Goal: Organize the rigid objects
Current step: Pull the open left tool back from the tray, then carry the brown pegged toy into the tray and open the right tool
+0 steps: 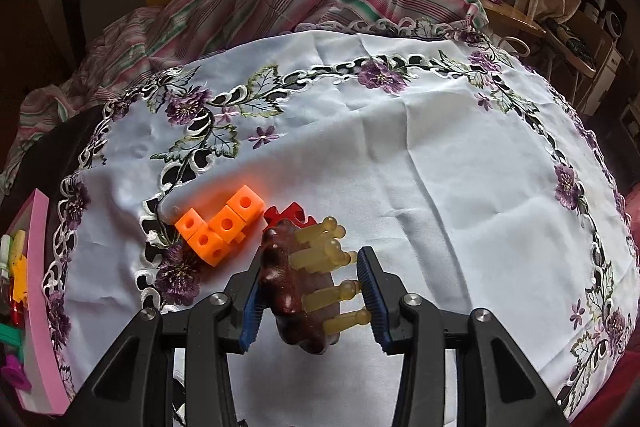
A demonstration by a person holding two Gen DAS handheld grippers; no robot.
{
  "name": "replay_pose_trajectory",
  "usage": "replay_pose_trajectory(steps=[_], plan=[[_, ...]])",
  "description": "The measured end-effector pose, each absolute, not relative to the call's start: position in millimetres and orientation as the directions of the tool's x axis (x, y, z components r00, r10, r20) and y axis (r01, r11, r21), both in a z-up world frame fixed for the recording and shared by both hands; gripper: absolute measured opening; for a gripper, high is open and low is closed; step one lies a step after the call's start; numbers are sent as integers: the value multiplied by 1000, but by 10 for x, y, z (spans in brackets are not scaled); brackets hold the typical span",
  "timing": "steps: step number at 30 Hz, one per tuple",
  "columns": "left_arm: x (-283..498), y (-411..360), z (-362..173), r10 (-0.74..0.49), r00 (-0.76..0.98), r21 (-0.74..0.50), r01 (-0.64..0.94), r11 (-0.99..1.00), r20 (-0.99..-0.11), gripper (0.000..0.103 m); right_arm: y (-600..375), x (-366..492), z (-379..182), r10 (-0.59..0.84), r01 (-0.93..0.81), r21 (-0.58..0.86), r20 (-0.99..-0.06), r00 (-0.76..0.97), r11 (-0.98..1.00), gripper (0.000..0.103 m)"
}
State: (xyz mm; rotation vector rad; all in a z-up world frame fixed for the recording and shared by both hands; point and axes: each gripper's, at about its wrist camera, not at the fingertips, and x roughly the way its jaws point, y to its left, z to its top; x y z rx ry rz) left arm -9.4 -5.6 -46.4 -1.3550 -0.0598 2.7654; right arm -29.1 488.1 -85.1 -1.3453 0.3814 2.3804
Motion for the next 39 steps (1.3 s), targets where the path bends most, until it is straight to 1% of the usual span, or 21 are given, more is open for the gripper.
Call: replay_pose_trajectory(steps=[6,10,14,17,21,26,29,32,34,37,39], plan=[[-87,-86,-467,68,-616,-65,-28,-998,-784,50,4881,-285,-901,167,-446,58,-878,-449,-893,44],[-98,-86,-450,65,-623,-64,-24,-998,-779,50,4772,-294,-838,106,-396,113,-864,-491,-911,44],[-128,-91,-445,66,-618,-65,-24,-998,-784,50,4514,-358,-823,10,-301,164,-865,-501,-940,44],[-131,-87,-436,63,-618,-63,-22,-998,-783,50,4217,-403,-792,-23,-215,150,-865,-502,-965,44],[-146,-89,-447,60,-615,-59,-22,-998,-786,50,3782,-415,-670,-89,-104,166,-851,-517,-981,44],[-145,-105,-462,66,-614,-67,-23,-998,-787,50,3124,-427,-419,-219,65,220,-813,-539,-973,44],[-136,-108,-461,72,-618,-69,-29,-997,-783,50,2654,-423,-343,-307,180,249,-796,-521,-952,44],[-120,-122,-457,75,-622,-73,-28,-997,-779,50,2192,-426,-355,-381,275,278,-791,-478,-921,44],[-124,-149,-460,76,-620,-79,-23,-997,-781,50,1903,-442,-406,-407,321,281,-795,-450,-904,44],[-125,-193,-467,76,-616,-86,-14,-996,-784,50,1593,-527,-557,-426,350,292,-807,-410,-890,44],[-130,-223,-469,75,-616,-88,-9,-996,-784,50,1441,-604,-689,-410,351,280,-826,-386,-894,44]])
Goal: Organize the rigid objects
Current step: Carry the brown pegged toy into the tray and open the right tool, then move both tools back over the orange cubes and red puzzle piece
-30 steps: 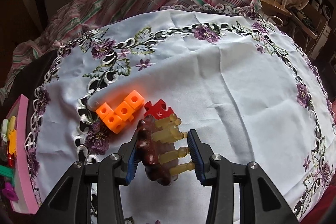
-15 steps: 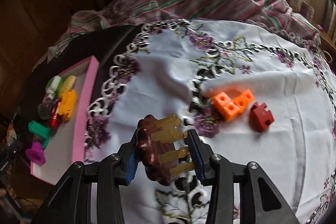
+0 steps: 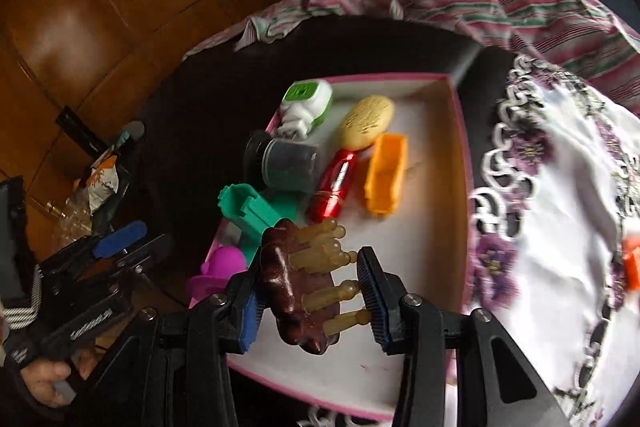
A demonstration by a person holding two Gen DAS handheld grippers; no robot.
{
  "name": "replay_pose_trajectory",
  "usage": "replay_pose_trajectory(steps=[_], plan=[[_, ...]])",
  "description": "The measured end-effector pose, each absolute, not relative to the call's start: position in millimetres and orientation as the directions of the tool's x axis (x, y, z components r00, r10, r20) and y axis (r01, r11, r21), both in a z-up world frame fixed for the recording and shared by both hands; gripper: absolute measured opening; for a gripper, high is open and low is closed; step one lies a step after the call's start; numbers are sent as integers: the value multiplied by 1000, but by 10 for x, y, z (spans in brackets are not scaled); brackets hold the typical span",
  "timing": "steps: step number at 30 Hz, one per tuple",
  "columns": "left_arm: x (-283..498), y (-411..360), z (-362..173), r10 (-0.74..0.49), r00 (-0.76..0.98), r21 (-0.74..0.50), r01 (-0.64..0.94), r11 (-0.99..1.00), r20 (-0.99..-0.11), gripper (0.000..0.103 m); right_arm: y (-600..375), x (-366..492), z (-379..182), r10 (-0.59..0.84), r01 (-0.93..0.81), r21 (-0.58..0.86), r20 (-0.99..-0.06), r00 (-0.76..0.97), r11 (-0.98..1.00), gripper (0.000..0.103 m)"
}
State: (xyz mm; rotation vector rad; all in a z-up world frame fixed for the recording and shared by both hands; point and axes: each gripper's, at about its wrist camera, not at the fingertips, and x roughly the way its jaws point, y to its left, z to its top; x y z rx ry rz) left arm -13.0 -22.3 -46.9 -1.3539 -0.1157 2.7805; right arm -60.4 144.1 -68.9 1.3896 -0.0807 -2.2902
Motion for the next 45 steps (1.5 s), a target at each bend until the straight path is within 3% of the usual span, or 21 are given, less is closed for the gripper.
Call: replay_pose_trajectory(steps=[4,19,45], plan=[[-138,-274,-499,75,-612,-93,-3,-996,-787,52,1266,-708,-897,-366,338,248,-862,-351,-908,44],[-95,-294,-467,77,-628,-99,-1,-995,-774,61,1312,-689,-865,-415,308,313,-832,-368,-899,51],[12,-224,-335,66,-655,-63,-29,-998,-753,63,1602,-481,-546,-410,281,309,-788,-459,-908,55]])
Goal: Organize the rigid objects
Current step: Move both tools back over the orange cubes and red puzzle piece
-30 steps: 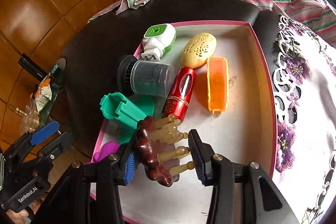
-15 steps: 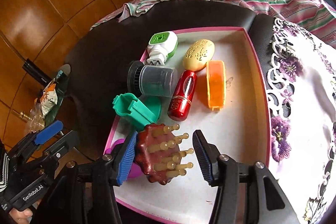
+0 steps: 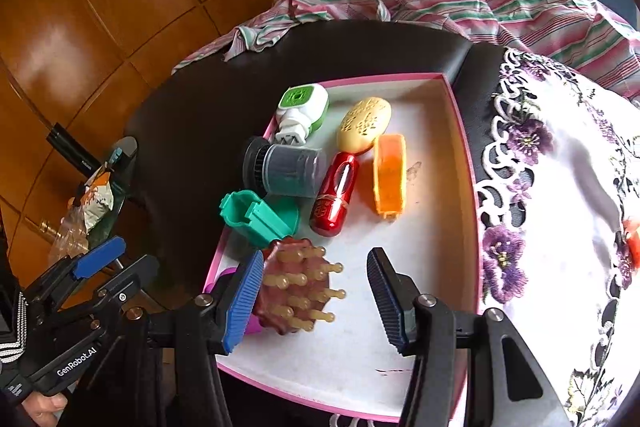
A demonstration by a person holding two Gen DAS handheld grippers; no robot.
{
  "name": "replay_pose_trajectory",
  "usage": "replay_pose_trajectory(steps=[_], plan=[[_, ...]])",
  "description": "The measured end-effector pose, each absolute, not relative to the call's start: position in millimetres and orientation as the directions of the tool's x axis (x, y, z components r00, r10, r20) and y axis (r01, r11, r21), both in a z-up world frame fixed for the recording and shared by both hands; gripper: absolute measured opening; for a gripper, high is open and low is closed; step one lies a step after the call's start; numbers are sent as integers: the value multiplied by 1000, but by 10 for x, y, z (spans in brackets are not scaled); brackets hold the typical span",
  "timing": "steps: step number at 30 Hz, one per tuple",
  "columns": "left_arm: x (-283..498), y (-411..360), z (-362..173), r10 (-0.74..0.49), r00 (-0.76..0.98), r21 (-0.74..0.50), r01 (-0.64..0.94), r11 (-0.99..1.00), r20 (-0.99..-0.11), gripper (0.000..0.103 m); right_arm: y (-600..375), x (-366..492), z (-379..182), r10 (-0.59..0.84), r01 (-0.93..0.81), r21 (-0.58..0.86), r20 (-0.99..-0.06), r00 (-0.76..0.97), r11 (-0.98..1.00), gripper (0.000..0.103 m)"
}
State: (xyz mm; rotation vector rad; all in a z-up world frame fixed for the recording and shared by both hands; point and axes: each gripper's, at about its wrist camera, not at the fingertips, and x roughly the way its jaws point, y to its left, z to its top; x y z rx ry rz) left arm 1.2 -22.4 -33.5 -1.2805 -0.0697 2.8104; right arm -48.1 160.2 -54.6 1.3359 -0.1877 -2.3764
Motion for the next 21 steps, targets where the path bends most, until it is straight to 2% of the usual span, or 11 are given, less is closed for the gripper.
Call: replay_pose_trajectory(steps=[21], plan=[[-2,-21,-230,77,-666,-28,-84,-996,-742,63,2472,-445,-380,-343,134,324,-765,-545,-936,55]])
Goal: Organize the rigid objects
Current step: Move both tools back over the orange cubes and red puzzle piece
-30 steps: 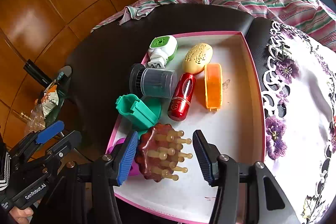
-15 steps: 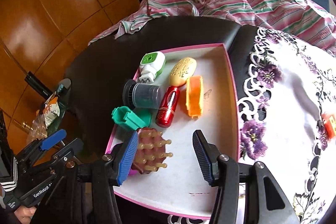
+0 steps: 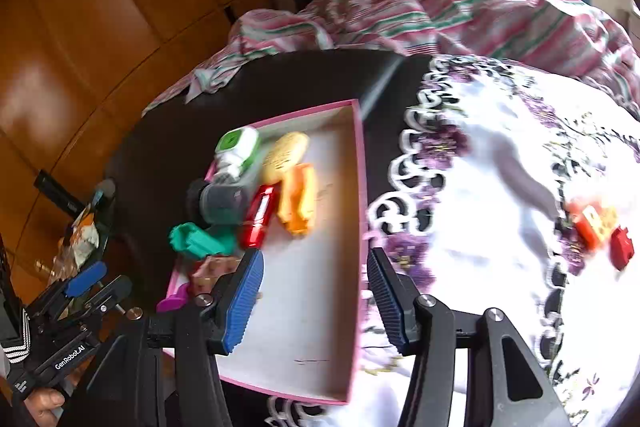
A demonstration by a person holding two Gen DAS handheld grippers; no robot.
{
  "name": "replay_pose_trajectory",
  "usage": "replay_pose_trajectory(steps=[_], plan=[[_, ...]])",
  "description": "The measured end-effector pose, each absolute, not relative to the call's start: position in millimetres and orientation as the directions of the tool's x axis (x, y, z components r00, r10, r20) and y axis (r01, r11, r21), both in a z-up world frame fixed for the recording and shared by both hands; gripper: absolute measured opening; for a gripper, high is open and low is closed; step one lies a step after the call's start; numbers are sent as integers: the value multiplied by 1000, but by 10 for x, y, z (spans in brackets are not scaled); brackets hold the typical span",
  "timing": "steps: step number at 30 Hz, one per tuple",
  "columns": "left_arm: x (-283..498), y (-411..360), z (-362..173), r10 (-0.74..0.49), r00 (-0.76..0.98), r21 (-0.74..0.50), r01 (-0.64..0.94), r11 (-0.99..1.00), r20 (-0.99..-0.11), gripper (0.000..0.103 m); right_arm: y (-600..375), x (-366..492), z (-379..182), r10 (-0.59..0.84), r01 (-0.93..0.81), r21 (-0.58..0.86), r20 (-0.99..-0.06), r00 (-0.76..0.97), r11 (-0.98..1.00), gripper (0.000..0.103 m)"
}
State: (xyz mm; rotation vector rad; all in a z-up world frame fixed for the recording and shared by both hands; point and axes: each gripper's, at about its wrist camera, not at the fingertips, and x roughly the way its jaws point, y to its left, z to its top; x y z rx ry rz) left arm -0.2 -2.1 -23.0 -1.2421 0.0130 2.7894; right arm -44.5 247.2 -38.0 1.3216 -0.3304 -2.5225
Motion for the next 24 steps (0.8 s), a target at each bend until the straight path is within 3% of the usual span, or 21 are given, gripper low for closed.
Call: replay_pose_trajectory(steps=[8,16,21,24], plan=[[-41,166,-73,133,-689,-44,-145,-988,-713,63,3372,-453,-284,-209,-51,297,-774,-597,-954,55],[-110,539,32,234,-658,-78,-257,-963,-716,63,4838,-326,-366,43,-425,306,-768,-638,-852,55],[-132,972,95,286,-634,-62,-351,-934,-719,63,5329,-141,-734,54,-590,373,-813,-580,-716,55],[-189,1273,116,332,-597,-83,-404,-911,-730,63,5388,-133,-731,42,-590,397,-805,-591,-703,54]])
